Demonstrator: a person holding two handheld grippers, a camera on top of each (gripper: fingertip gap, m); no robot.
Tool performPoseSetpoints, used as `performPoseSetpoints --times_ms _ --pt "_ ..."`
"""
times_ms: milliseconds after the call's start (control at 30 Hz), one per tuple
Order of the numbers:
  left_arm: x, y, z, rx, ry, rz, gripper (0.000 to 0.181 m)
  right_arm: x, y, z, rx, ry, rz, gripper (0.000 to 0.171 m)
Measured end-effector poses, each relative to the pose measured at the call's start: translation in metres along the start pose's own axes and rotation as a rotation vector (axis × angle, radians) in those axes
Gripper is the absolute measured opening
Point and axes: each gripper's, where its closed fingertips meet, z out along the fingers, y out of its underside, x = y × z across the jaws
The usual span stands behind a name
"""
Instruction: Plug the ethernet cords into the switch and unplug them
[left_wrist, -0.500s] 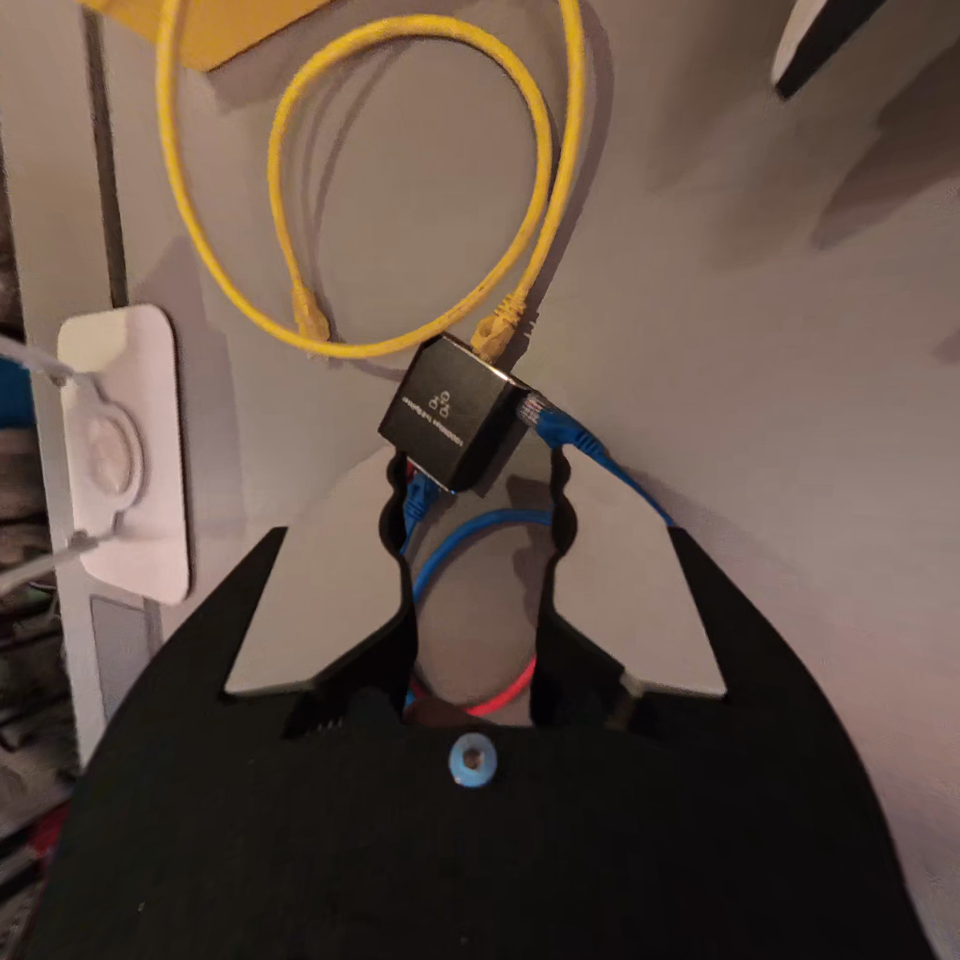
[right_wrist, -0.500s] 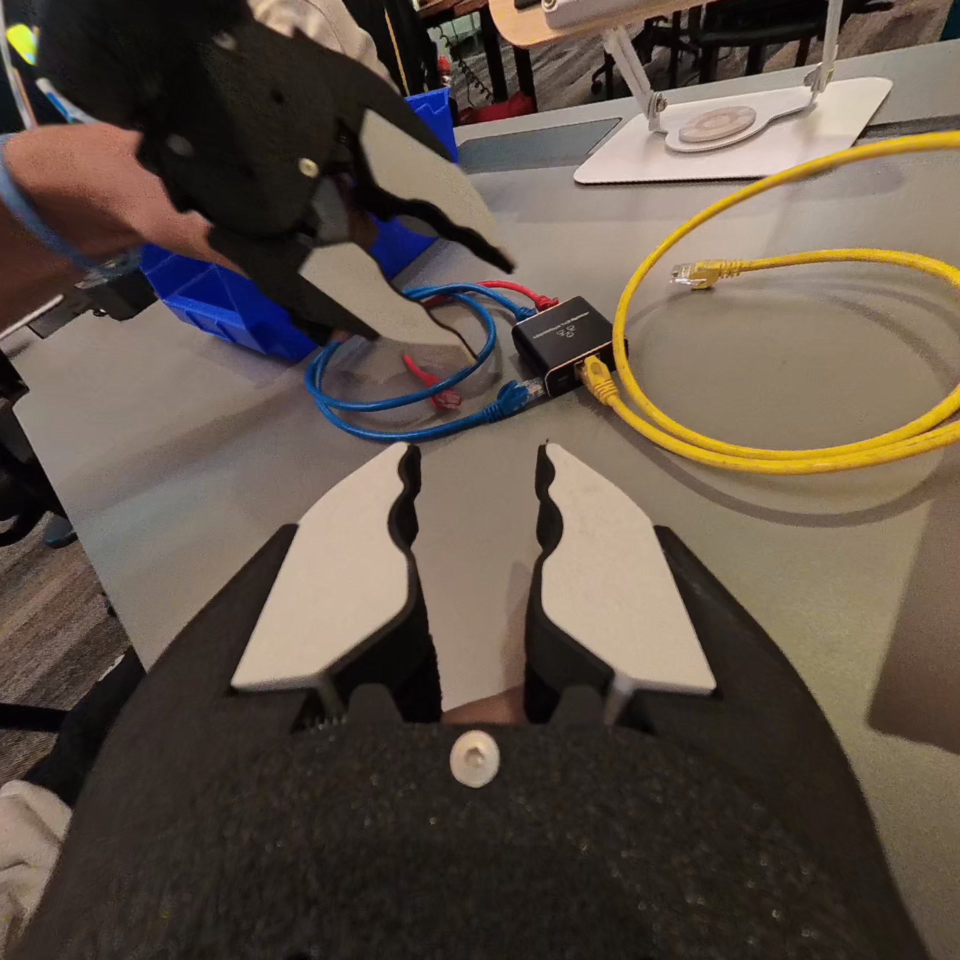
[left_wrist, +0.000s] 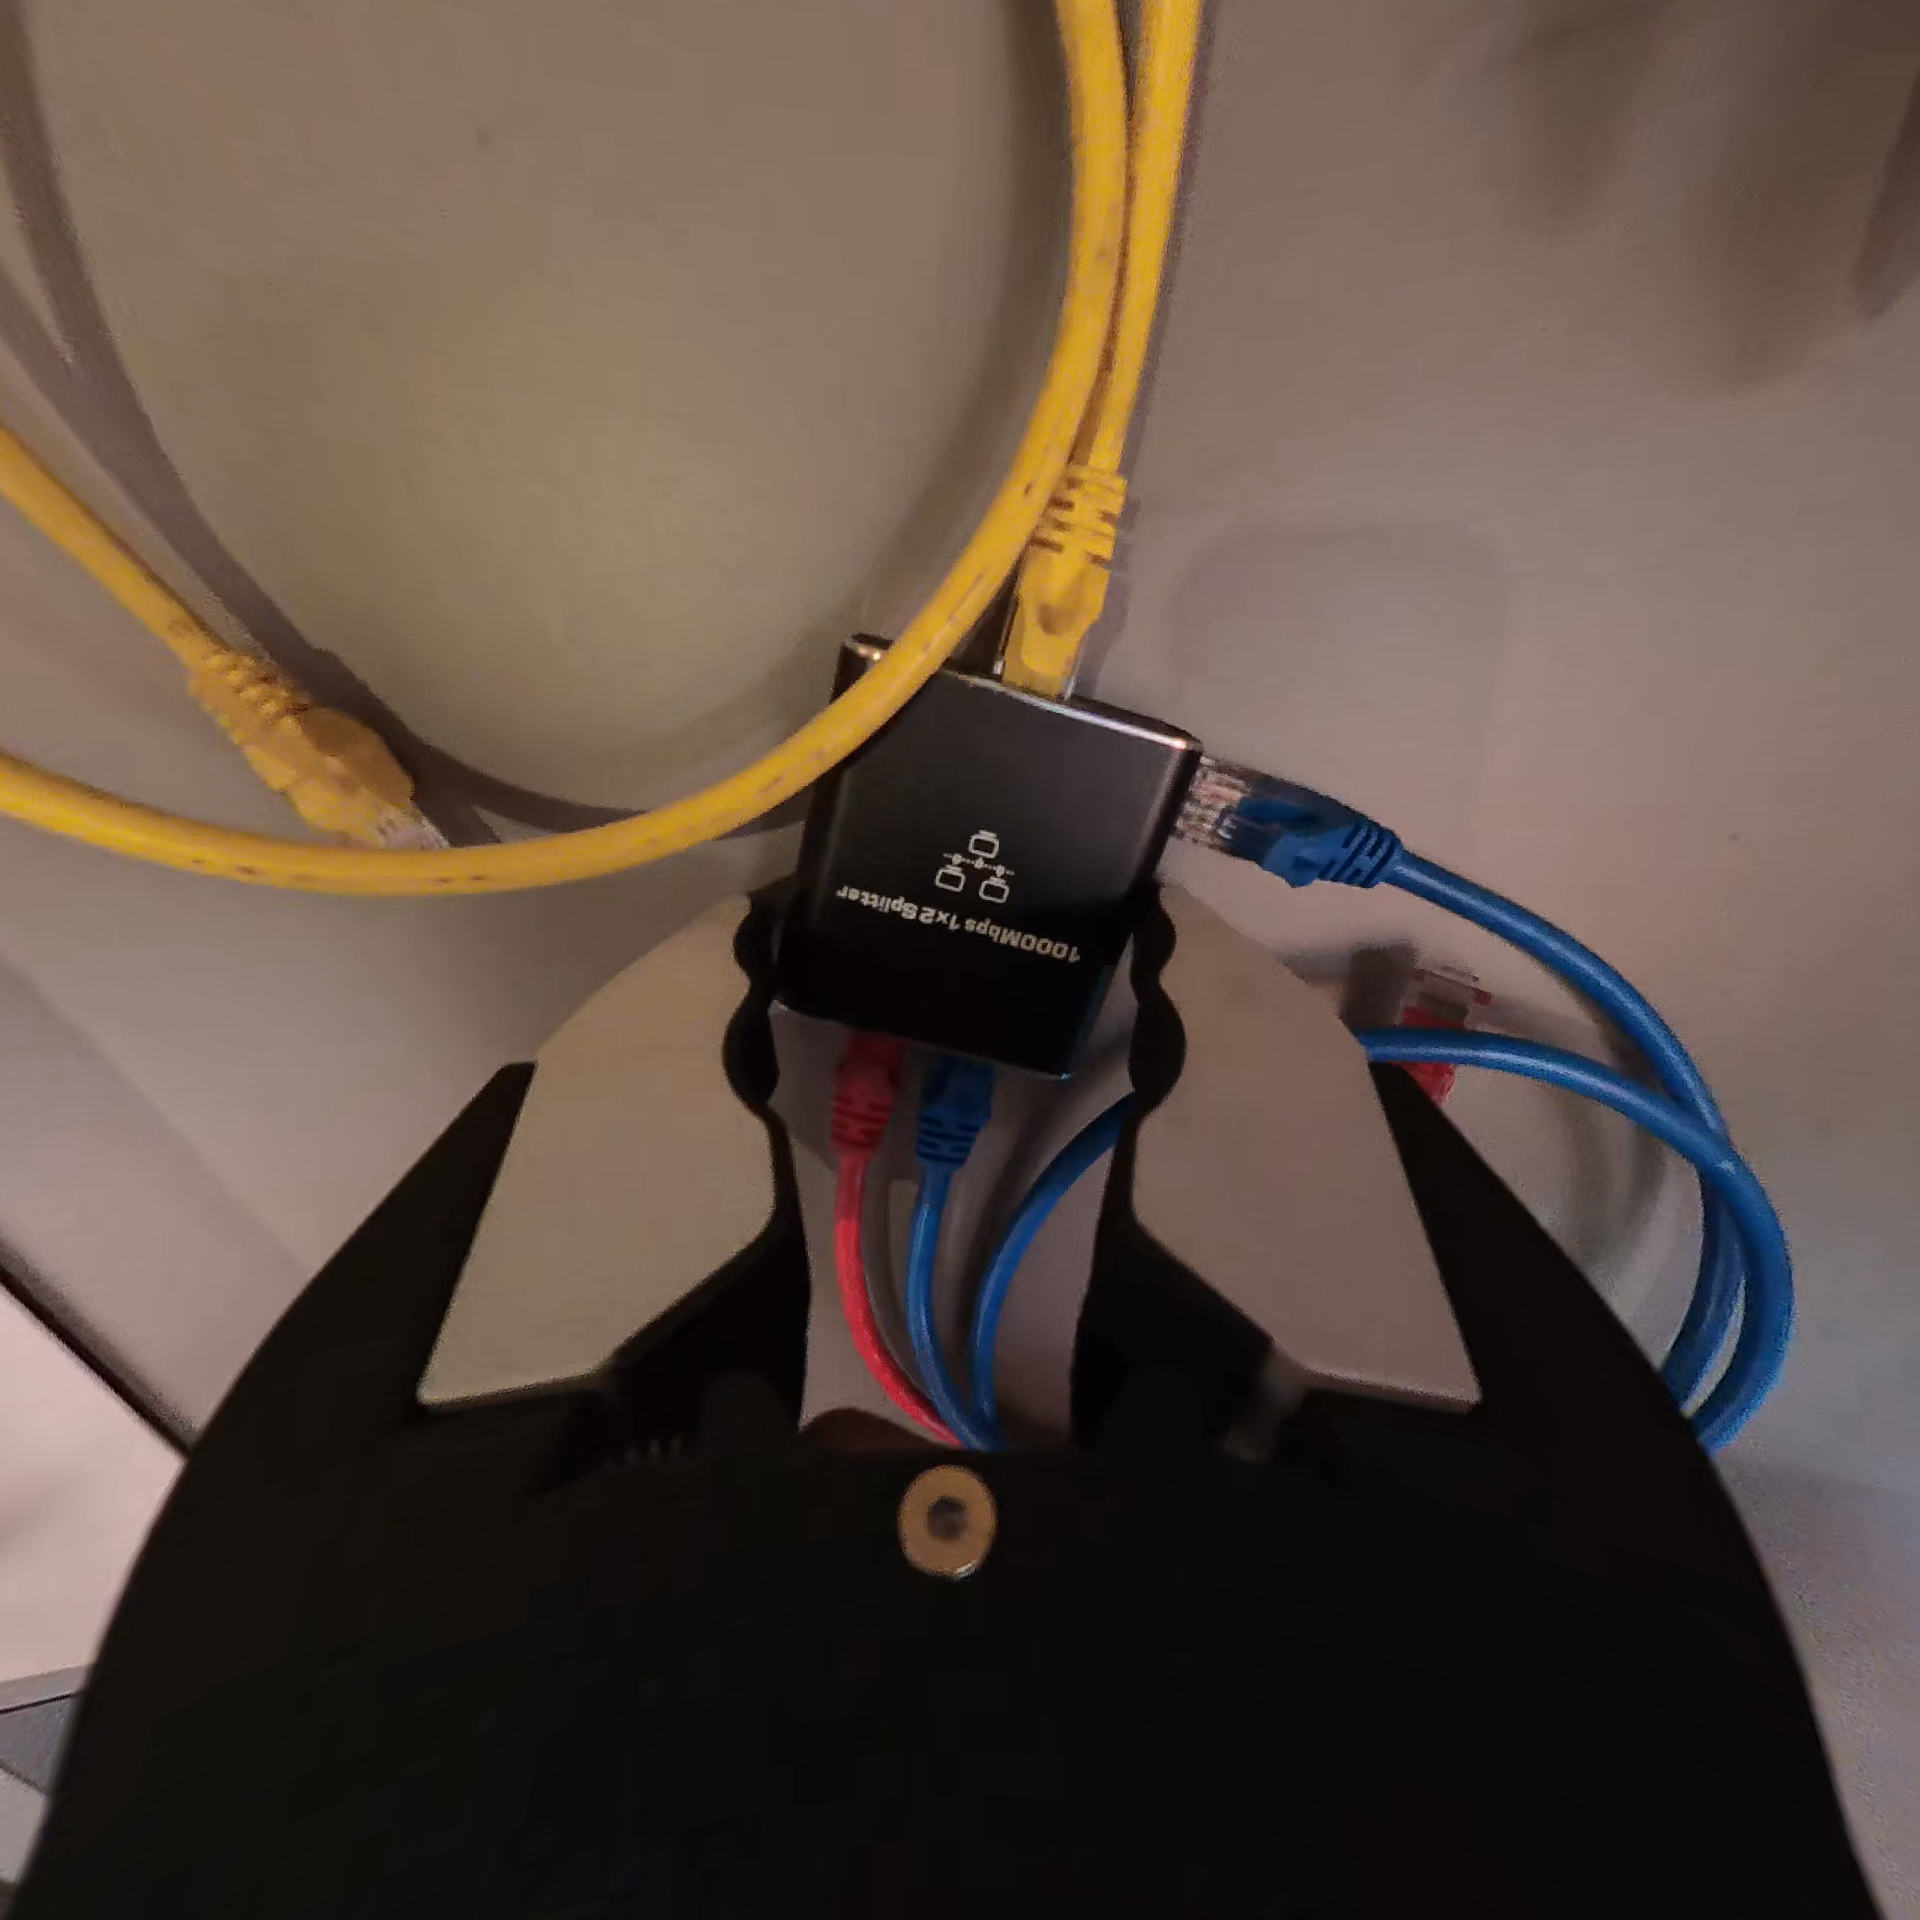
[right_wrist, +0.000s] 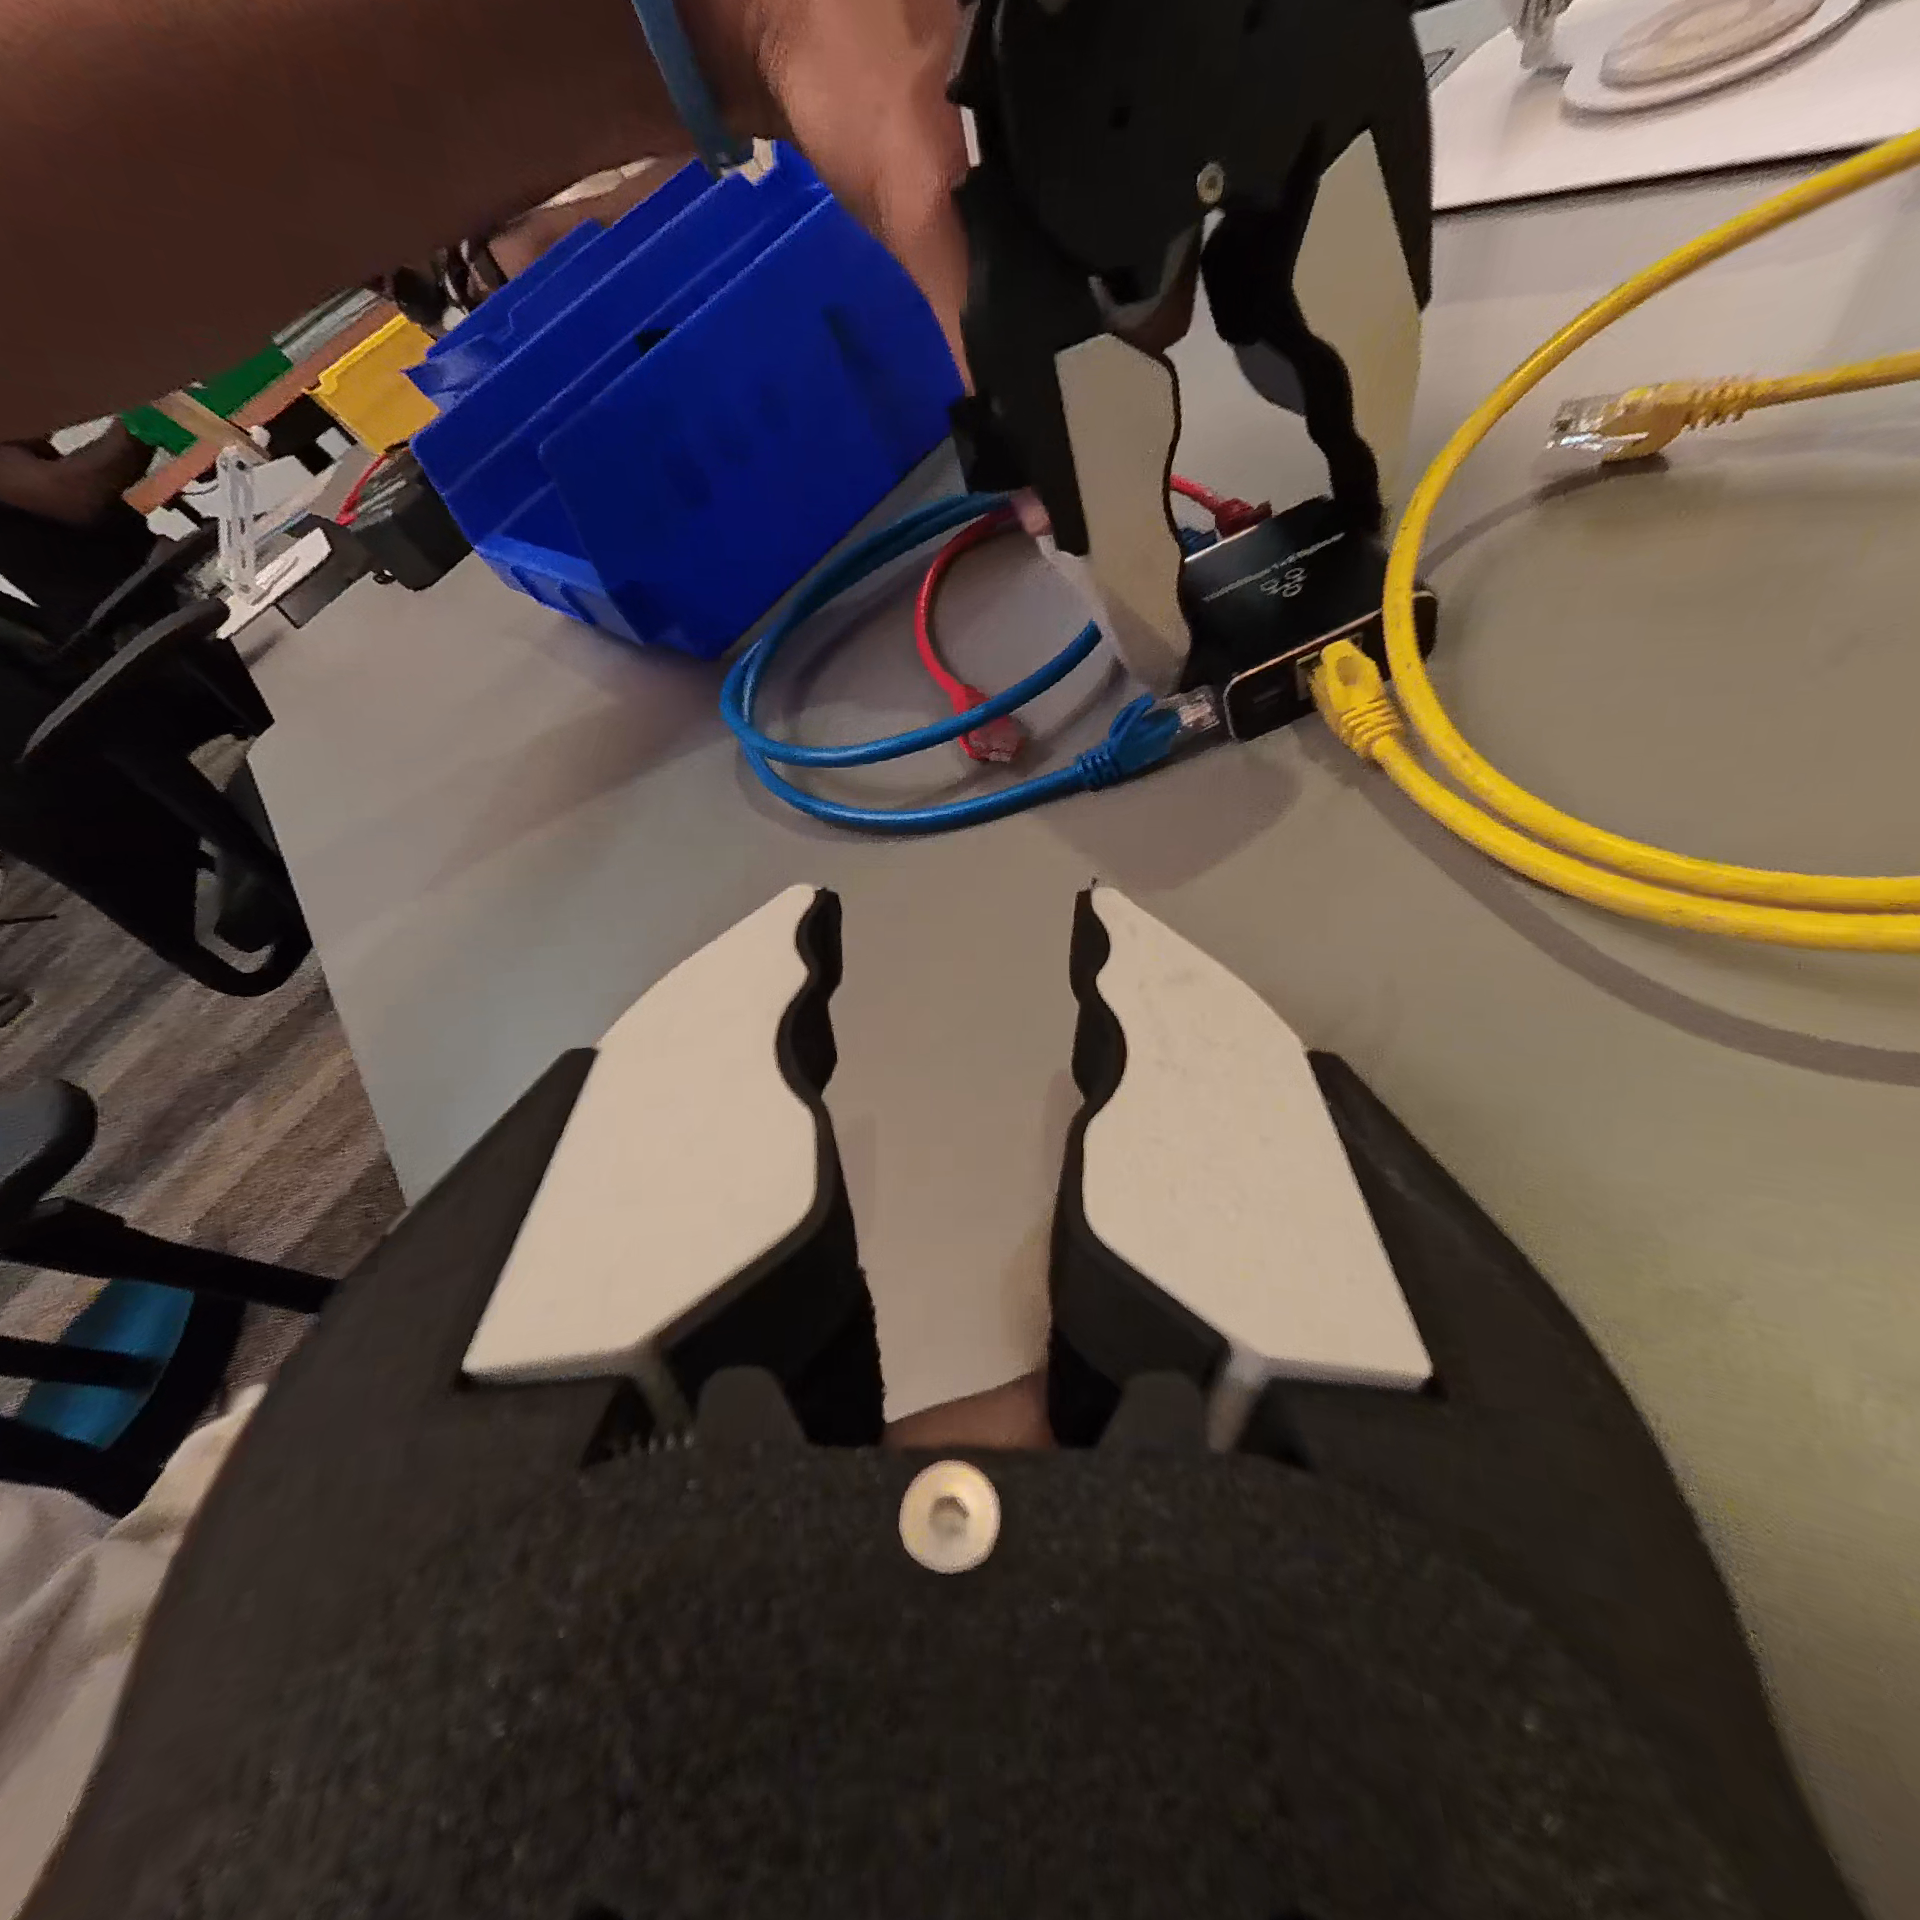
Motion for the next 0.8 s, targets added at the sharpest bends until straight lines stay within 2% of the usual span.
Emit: performPoseSetpoints --times_ms 133,267,333,433,500,567,633,800 --pt "0.009 0.005 -0.007 -0.013 0.045 -0.001 0.064 0.007 -0.006 0.000 0.025 0.003 0.029 0.043" --pt "0.026 -0.016 -0.061 0.198 0.178 -0.099 0.063 0.019 -0.019 -0.001 0.070 0.054 -0.026 0.044" --pt "0.043 -0.026 -0.088 0.257 0.257 -0.105 0.063 0.013 -0.035 0.000 0.133 0.013 -0.021 0.047" --pt "0.078 -0.037 -0.108 0.271 0.383 -0.066 0.063 -0.011 -0.071 -0.002 0.284 -0.121 0.019 0.059" --pt "0.098 -0.044 -0.110 0.261 0.439 -0.032 0.063 -0.015 -0.082 -0.001 0.316 -0.108 -0.028 0.069" --pt "0.109 -0.048 -0.106 0.236 0.440 -0.002 0.063 -0.018 -0.079 0.005 0.274 -0.078 -0.114 0.082" --pt "0.113 -0.052 -0.100 0.220 0.419 0.016 0.063 -0.030 -0.068 0.009 0.192 -0.118 -0.183 0.065" --pt "0.112 -0.052 -0.086 0.195 0.329 0.015 0.065 -0.022 -0.046 0.014 0.057 -0.025 -0.241 0.064"
